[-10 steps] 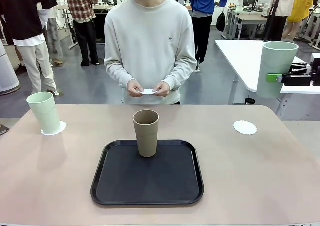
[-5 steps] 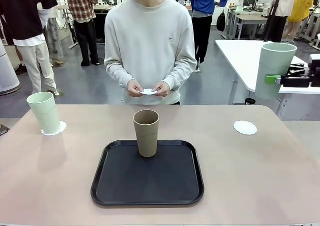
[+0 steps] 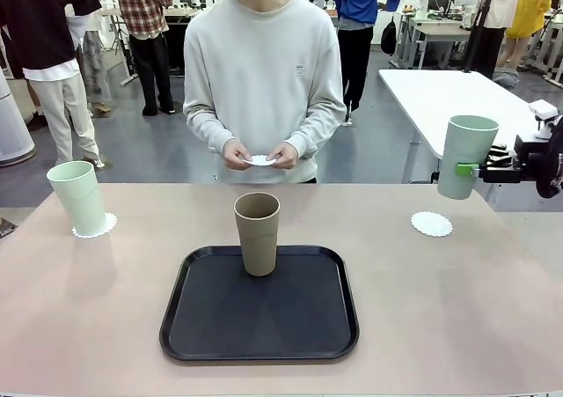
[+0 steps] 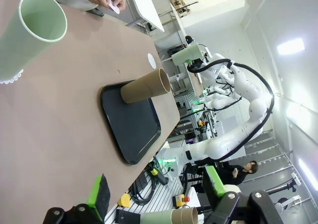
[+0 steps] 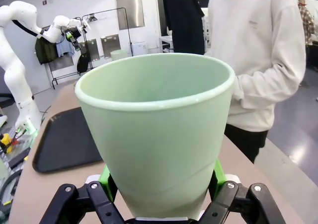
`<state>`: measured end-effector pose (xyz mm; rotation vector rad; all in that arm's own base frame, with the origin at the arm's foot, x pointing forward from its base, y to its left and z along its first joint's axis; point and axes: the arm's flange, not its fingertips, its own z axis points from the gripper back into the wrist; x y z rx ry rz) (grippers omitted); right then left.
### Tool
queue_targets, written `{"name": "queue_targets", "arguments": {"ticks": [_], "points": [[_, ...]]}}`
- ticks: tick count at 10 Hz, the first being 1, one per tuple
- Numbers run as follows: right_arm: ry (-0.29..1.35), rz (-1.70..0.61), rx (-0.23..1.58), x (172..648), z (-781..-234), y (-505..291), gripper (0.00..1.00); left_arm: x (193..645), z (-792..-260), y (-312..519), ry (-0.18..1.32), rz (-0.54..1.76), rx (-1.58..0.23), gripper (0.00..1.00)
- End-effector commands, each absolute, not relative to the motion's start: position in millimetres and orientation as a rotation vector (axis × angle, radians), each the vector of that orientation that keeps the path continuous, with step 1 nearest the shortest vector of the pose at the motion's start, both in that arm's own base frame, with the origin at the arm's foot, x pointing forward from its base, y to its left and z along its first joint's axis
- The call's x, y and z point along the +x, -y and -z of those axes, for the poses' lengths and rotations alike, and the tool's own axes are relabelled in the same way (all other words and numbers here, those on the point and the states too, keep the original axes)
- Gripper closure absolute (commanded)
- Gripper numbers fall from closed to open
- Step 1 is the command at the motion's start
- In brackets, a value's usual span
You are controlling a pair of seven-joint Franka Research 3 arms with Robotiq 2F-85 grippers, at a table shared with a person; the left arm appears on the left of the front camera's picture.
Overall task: Place coasters on the table and set cups on them.
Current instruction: Take one Reusable plastic cup from the Flat Tray and place it on a coaster set by the human.
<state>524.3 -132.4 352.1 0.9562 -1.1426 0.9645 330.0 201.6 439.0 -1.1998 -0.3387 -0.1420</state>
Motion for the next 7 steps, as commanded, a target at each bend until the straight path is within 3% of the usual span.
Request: {"name": "queue_targets", "arguments": {"ticks": [1, 7], "points": [[1.147, -1.027, 0.951, 533.8, -343.7, 144.3, 0.15, 329.7, -441.4, -202.2, 0.348, 0.137, -1.207, 0.0], [1.108, -1.019, 0.977, 532.9, -313.6, 139.9, 0.15, 329.7, -441.4, -202.2, 0.348, 0.137, -1.207, 0.0]]}}
